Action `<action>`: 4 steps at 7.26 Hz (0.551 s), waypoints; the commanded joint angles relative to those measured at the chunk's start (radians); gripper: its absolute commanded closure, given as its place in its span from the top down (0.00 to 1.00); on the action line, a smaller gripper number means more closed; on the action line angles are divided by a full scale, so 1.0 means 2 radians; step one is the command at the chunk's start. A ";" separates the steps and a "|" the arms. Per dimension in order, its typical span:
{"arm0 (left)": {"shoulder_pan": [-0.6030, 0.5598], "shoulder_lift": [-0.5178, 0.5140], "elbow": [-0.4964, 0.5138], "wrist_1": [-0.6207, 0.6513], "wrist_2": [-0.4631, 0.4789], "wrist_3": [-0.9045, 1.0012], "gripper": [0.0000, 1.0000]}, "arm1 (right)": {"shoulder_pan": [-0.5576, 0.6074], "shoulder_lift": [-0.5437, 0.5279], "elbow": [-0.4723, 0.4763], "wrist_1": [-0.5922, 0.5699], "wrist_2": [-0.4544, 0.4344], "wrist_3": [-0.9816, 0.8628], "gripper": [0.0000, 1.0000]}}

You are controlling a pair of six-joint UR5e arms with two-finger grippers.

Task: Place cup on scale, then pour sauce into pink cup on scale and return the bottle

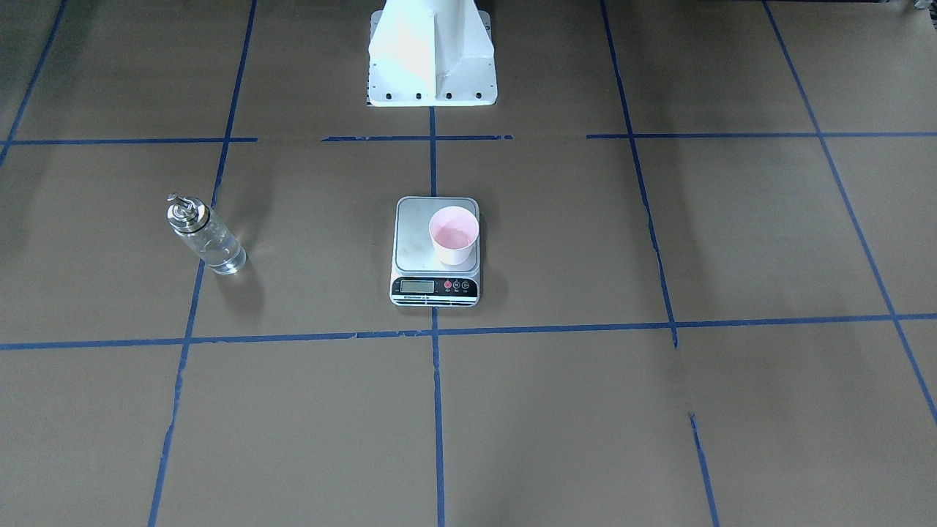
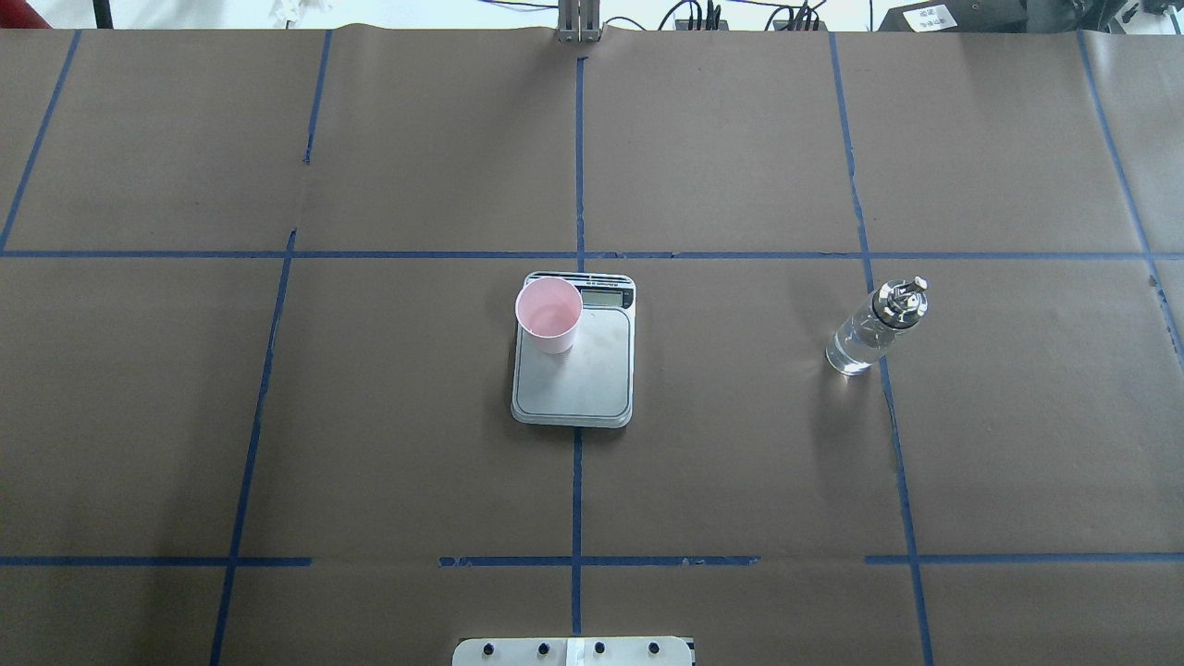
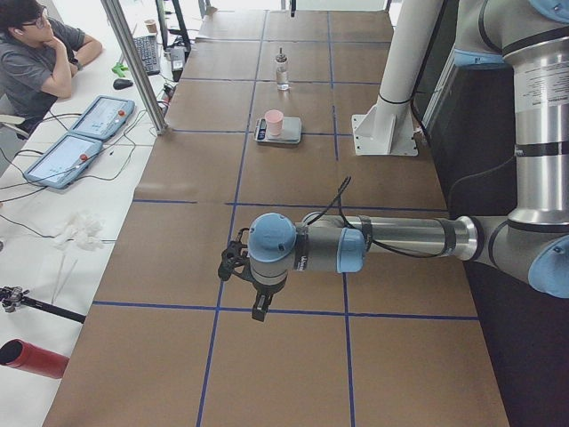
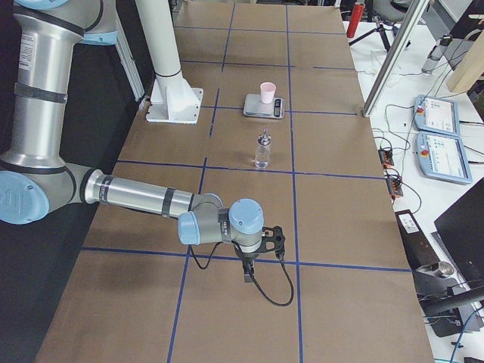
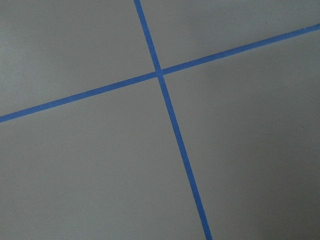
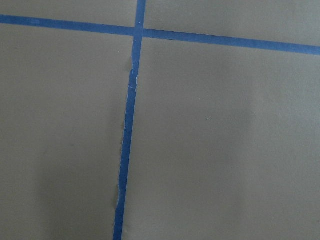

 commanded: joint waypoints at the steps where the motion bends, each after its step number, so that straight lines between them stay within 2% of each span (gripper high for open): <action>1: -0.001 -0.001 -0.003 0.000 -0.001 0.000 1.00 | 0.006 0.012 0.002 -0.005 0.009 0.002 1.00; 2: 0.000 -0.002 -0.002 -0.001 -0.002 0.000 1.00 | 0.026 0.020 0.006 -0.033 0.040 0.001 1.00; 3: 0.000 -0.002 -0.003 0.000 -0.003 0.000 1.00 | 0.040 0.030 0.026 -0.083 0.046 -0.002 1.00; 4: -0.001 0.003 -0.005 0.004 -0.003 0.000 1.00 | 0.039 0.029 0.041 -0.099 0.039 -0.003 1.00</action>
